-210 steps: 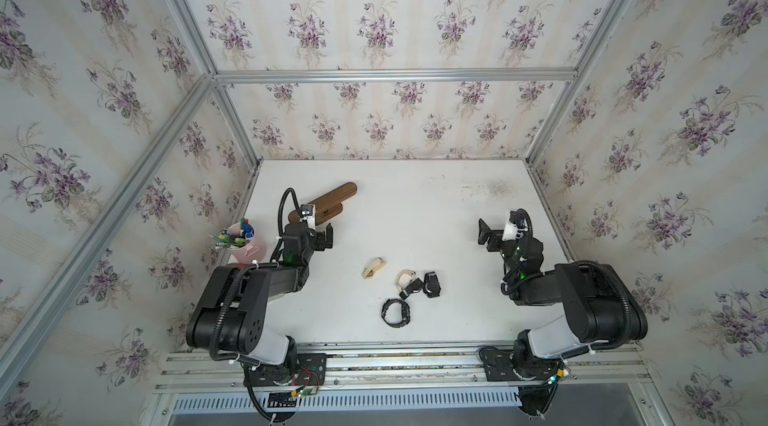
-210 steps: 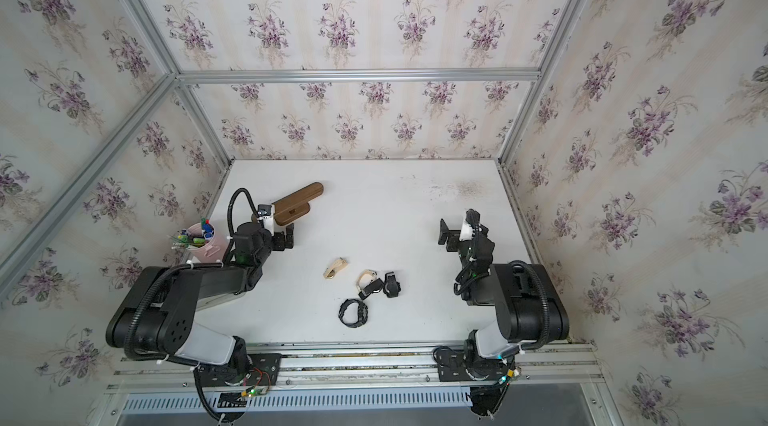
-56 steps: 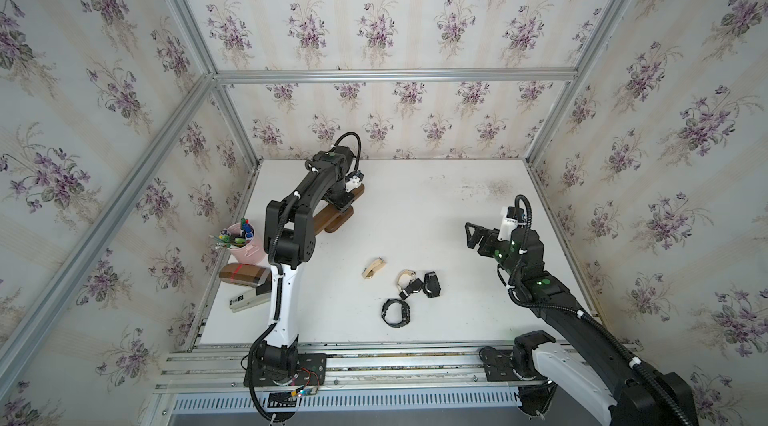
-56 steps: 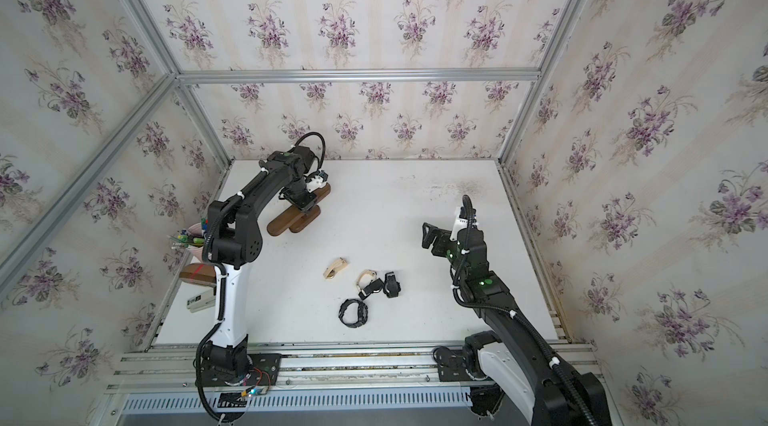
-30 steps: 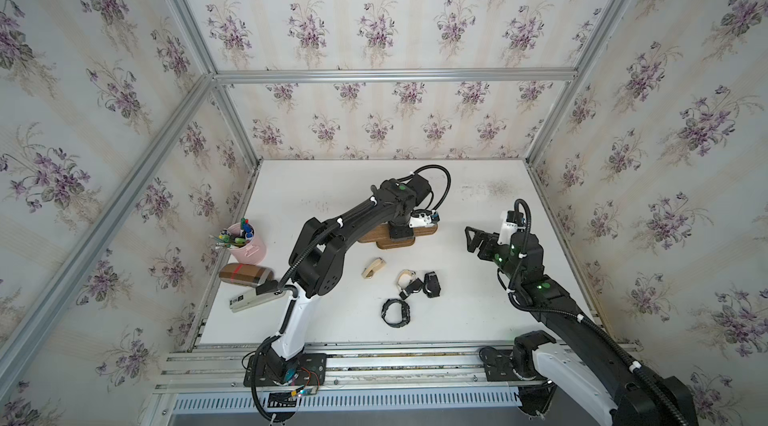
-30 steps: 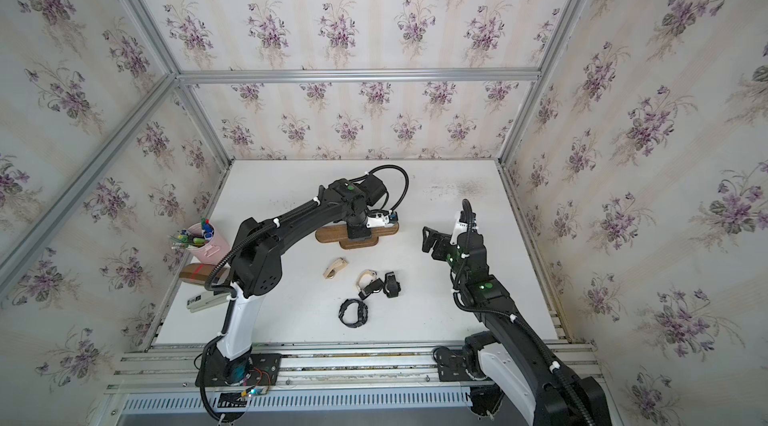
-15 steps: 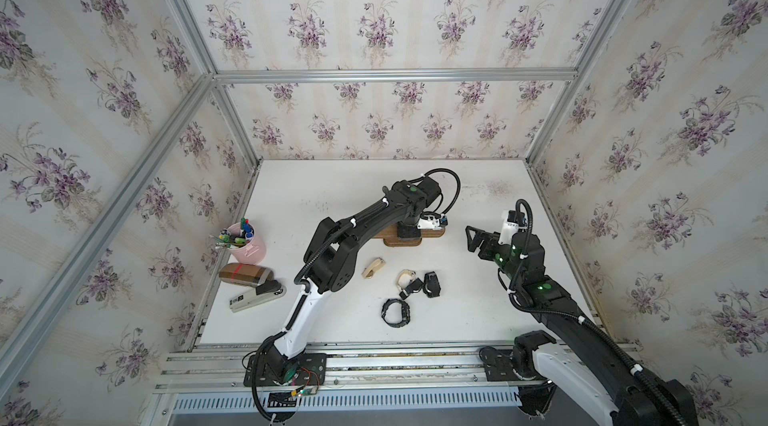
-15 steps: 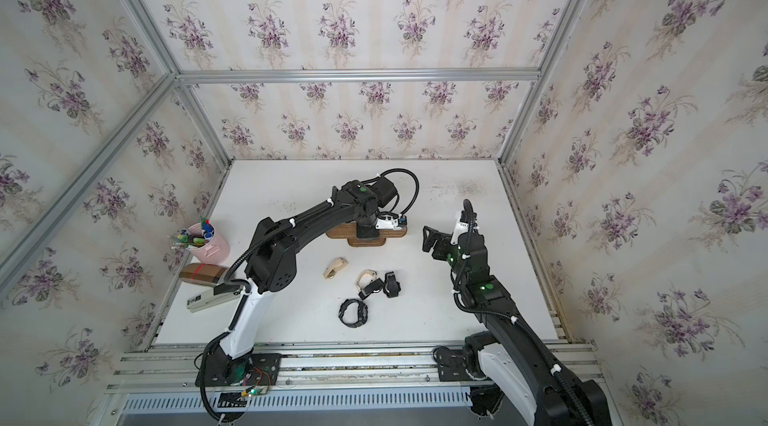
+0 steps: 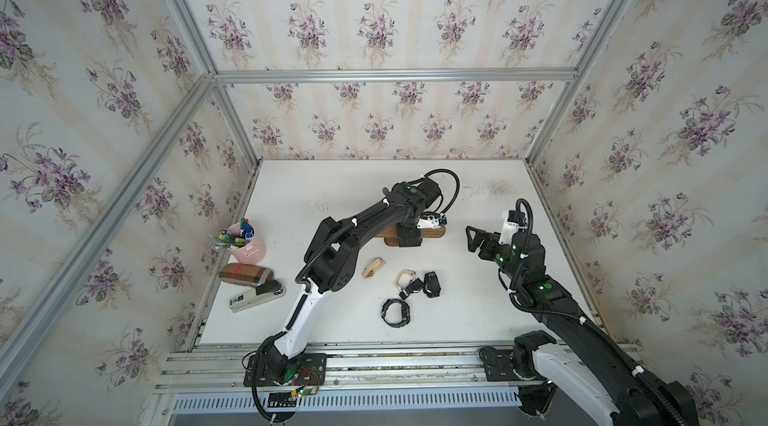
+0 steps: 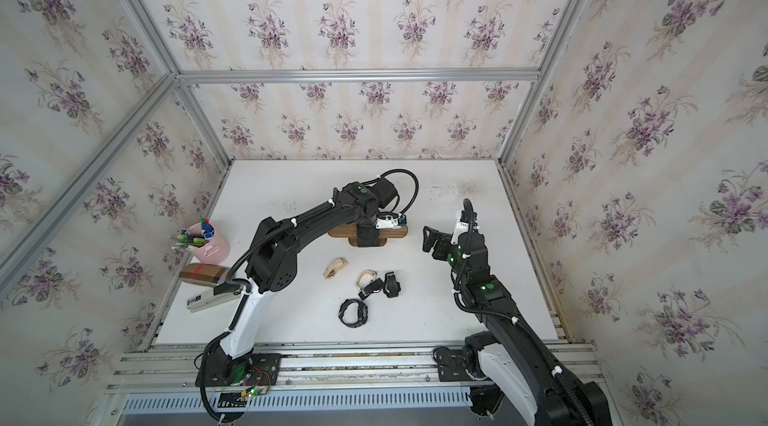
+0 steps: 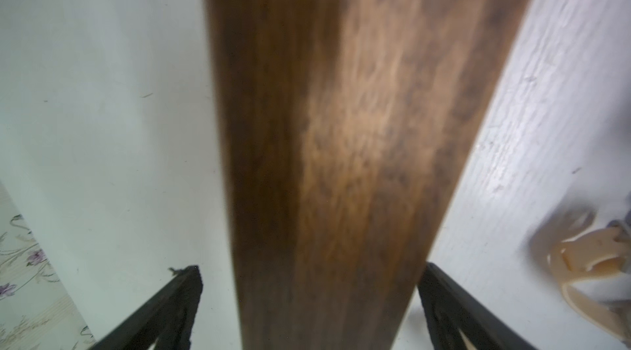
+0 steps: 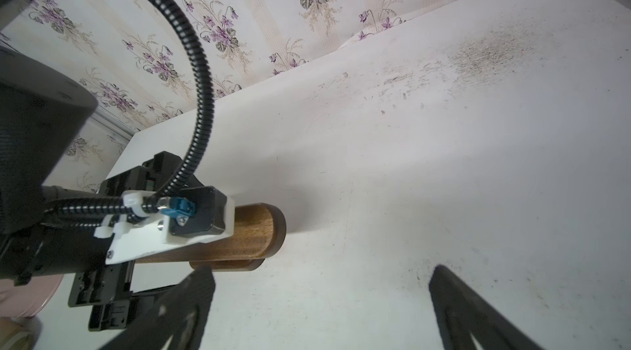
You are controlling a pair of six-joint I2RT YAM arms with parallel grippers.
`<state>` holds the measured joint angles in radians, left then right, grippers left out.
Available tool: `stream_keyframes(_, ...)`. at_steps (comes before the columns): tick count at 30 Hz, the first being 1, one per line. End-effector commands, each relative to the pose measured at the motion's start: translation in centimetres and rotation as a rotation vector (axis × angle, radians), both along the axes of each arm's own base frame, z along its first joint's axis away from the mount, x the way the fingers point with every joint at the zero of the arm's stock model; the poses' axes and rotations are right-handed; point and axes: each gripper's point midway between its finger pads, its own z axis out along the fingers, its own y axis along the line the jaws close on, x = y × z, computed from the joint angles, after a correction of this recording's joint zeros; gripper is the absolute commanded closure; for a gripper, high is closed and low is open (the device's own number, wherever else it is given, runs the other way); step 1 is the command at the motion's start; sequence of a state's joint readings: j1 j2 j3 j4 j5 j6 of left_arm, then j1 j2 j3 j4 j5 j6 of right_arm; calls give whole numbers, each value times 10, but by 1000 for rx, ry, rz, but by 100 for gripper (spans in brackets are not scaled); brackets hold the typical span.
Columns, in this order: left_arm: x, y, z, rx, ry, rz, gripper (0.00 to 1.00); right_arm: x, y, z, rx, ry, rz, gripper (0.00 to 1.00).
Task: Place watch on stand
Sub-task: Place the stand at the center of the board.
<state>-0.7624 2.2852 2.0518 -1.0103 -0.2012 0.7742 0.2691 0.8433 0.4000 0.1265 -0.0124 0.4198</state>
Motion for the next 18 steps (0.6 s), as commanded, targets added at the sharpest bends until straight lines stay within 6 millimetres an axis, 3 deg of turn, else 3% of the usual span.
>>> stream_keyframes(1, 6, -8, 18, -73, -45, 16, 0, 0, 1, 3, 4, 0, -3, 1)
stream_keyframes(6, 3, -16, 70, -254, -128, 79, 0, -4, 10, 1, -31, 19, 27, 1)
stream_keyframes(10, -6, -7, 124, -503, -261, 201, 0, -13, 27, -3, -80, 53, 65, 2)
stream_keyframes(14, -14, 42, 162, -730, -435, 498, 0, -29, 64, -4, -129, 72, 163, 2)
stream_keyframes(17, -33, 93, 157, -880, -430, 772, 0, -40, 87, -10, -152, 101, 226, 3)
stream_keyframes(18, -41, 108, 146, -899, -409, 846, 0, -44, 95, -13, -153, 114, 245, 4)
